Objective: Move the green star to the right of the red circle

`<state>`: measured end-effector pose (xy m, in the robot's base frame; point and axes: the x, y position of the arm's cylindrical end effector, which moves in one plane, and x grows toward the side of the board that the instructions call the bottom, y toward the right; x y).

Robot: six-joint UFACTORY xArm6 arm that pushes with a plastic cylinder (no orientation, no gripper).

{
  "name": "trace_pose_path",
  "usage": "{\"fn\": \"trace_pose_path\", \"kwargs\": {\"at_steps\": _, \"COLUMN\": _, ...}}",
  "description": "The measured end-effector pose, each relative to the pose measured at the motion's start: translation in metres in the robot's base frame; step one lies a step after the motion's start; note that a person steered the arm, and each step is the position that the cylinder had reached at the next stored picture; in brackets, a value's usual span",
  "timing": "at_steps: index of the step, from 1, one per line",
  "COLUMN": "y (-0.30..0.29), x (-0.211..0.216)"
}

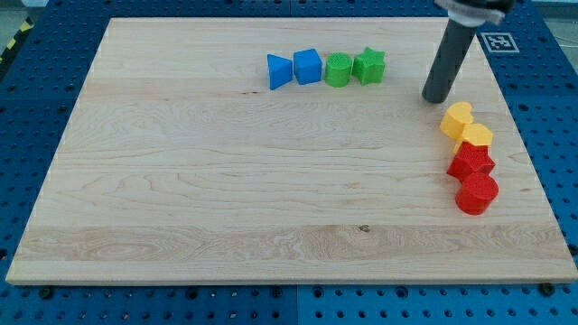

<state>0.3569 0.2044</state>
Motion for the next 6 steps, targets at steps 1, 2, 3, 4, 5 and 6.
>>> {"fn": "trace_pose_path", "kwargs": {"at_steps": 1, "y": 0.023, "x": -0.005}}
{"fn": "trace_pose_path", "kwargs": {"at_steps": 2, "y": 0.033, "x": -0.015}}
{"fn": "trace_pose_path", "kwargs": {"at_steps": 3, "y": 0.026, "x": -0.042}}
{"fn": "trace_pose_path", "kwargs": {"at_steps": 4, "y": -0.003, "x": -0.068}}
{"fn": "trace_pose_path", "kwargs": {"at_steps": 5, "y": -0.032, "x": -0.079}}
{"fn": "trace_pose_path", "kwargs": {"at_steps": 6, "y": -0.058, "x": -0.077}}
